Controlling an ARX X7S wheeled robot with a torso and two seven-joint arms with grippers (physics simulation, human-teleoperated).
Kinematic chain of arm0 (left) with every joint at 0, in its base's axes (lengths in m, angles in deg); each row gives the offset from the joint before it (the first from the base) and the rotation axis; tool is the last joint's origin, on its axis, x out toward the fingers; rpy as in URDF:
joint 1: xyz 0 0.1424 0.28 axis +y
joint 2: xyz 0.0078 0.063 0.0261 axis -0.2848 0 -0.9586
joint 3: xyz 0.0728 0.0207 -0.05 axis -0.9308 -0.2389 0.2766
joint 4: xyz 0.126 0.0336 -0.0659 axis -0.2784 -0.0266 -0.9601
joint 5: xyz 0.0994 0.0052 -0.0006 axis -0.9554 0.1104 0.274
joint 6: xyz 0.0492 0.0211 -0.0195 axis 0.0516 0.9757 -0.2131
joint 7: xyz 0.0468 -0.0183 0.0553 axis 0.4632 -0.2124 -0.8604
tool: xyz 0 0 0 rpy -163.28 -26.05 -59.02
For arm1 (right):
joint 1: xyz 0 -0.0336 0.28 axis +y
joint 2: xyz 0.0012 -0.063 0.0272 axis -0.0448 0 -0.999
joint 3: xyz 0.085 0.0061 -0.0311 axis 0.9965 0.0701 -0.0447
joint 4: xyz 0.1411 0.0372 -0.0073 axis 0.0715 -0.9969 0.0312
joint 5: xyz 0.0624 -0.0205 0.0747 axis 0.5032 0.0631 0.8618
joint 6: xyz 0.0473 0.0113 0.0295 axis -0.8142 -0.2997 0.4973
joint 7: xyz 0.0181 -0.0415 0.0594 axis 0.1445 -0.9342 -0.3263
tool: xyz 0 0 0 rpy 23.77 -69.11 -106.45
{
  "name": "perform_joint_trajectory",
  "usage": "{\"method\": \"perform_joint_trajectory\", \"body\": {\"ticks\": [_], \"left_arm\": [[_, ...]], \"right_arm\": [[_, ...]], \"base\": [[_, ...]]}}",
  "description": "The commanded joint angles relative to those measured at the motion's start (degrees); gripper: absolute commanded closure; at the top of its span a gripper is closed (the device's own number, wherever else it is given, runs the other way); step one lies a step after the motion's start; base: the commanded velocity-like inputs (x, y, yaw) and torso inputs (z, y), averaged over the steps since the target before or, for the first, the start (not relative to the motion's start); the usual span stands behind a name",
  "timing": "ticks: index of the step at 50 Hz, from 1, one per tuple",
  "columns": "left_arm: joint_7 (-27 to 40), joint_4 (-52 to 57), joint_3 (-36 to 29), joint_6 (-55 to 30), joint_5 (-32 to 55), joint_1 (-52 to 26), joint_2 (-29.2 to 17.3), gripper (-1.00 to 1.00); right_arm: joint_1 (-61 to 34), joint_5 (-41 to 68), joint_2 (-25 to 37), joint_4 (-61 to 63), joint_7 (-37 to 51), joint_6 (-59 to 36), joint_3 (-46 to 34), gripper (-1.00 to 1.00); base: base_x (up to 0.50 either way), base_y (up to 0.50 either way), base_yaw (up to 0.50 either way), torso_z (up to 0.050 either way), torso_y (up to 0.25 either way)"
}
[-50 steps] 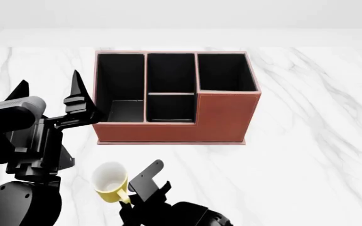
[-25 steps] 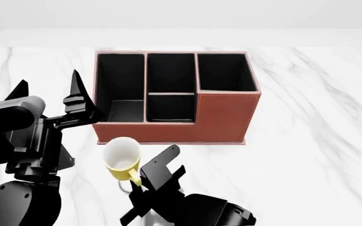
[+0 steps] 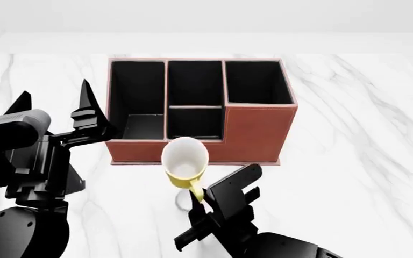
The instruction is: Pick up the yellow and white mug and place it to the right of the caddy.
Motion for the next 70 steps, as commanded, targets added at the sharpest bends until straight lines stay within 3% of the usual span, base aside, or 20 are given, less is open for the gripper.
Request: {"method": "perform_joint_trajectory", "body": {"ticks": [1,50,70], "left_arm": [[0.18,-0.06,-0.12,0.23,0.04,0.04,-0.17,-1.0],[0.73,-0.4,-1.19,0.88,0.29,0.04,-0.75,-1.0],[0.74,-0.4,-1.76,1.48,0.12,0.35,-1.02,-1.0]], "right_arm": [[2.66,-0.57,4.38,5.2,2.8,1.59,1.86,1.0],[14.66,1.15,19.92,15.64,12.83,11.53,9.19,1.0],[21.03,1.94,26.84,15.38,15.44,19.66,13.54,1.0]], "base": [[0.0,0.0,0.0,0.0,0.0],[0.0,0.0,0.0,0.0,0.0],[0.0,0.0,0.0,0.0,0.0]]}}
